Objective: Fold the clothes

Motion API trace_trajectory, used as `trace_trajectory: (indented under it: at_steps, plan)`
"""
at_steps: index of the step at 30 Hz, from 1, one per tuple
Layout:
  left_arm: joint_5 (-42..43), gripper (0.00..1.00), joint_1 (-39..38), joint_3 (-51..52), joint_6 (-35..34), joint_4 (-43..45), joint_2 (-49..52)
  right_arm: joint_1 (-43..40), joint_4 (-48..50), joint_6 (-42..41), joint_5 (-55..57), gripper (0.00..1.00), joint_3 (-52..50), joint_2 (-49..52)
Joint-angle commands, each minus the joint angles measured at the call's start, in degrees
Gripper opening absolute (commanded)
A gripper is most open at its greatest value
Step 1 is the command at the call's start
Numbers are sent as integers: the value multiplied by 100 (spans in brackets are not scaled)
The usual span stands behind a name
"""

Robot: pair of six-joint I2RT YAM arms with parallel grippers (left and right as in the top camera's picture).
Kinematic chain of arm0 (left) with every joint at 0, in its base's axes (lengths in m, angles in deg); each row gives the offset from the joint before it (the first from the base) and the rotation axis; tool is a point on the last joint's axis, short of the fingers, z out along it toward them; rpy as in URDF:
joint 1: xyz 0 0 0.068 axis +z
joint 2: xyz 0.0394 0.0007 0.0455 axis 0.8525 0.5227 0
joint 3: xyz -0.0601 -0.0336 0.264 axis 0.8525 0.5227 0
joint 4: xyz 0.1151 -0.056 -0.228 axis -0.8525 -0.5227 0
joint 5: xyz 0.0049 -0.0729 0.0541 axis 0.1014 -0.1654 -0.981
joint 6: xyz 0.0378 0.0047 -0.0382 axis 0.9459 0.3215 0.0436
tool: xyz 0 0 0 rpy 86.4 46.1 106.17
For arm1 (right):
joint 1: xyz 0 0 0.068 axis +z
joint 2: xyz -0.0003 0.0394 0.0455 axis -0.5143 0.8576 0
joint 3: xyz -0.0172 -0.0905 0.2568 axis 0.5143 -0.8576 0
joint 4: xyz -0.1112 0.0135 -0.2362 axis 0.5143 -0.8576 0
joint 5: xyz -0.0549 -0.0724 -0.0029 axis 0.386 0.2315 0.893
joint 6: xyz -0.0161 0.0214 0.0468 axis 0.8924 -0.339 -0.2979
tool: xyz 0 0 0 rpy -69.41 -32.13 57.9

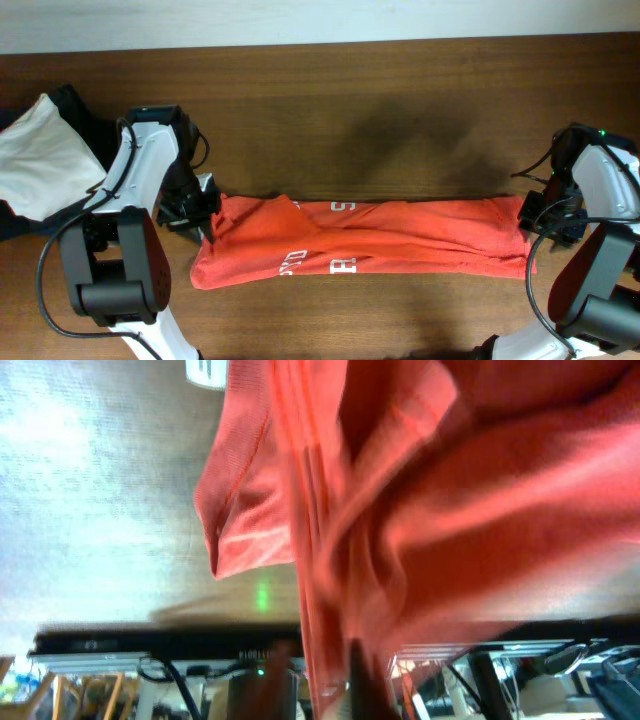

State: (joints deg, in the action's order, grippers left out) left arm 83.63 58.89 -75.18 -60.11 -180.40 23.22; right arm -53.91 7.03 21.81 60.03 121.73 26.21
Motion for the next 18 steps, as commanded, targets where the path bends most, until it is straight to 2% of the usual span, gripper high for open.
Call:
trace_trajectory:
  at_steps: [1, 3, 6, 9, 13, 18]
  plan:
    - [-256, 63, 20, 83, 24, 26, -72, -37, -2, -61, 120, 61, -42, -105]
    - [-258, 63, 20, 83, 24, 87, -74, -37, 4, -61, 120, 64, -42, -105]
    - [33, 62, 9, 81, -98, 452, -76, -37, 157, -15, 52, 76, -70, -105]
    - [789, 61, -136, 83, -92, 1099, -76, -37, 501, 719, -706, 79, -319, -105]
    - [796, 61, -603, 111, -101, 1541, -76, -37, 944, 1047, -953, 80, -619, -105]
    - [608, 60, -664, 621, -295, 1803, -76, -33, 1471, 1366, -957, 79, -1001, -105]
